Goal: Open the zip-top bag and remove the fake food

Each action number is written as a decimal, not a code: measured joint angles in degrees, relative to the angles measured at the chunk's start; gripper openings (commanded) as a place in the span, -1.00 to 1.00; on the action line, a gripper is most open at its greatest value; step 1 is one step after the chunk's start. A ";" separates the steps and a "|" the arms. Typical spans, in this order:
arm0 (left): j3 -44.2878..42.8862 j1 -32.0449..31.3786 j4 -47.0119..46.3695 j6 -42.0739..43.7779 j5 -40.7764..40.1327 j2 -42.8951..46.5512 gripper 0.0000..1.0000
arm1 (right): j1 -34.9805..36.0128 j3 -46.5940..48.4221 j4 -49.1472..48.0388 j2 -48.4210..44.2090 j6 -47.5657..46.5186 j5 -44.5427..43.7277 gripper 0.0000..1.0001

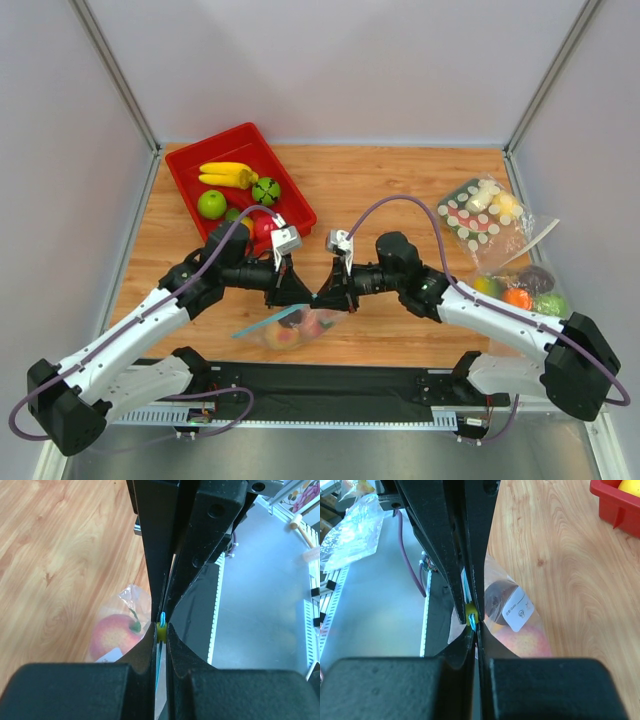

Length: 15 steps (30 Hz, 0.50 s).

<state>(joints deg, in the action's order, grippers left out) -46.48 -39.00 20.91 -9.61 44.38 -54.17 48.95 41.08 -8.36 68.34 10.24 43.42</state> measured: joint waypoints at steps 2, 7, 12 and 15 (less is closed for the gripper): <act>0.00 0.02 0.09 0.02 -0.07 0.00 -1.00 | 0.00 -0.02 -0.07 -0.02 -0.11 -0.39 -0.99; 0.00 -0.11 -0.09 0.09 -0.48 -0.04 -1.00 | 0.13 -1.31 -1.11 -1.27 -0.90 -2.05 -0.99; -0.09 -0.28 -0.50 0.09 -0.50 -0.37 -1.00 | 0.02 -2.21 -1.79 -2.36 -1.31 -2.95 -0.99; -0.15 -0.37 -0.59 0.11 -0.50 -0.83 -1.00 | -0.59 -3.02 -2.29 -3.06 -1.27 -2.93 -0.99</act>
<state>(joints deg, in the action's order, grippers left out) -46.63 -39.38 20.32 -9.50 43.88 -55.00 48.36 38.06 -10.66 65.28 8.97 40.49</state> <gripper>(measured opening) 0.094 0.006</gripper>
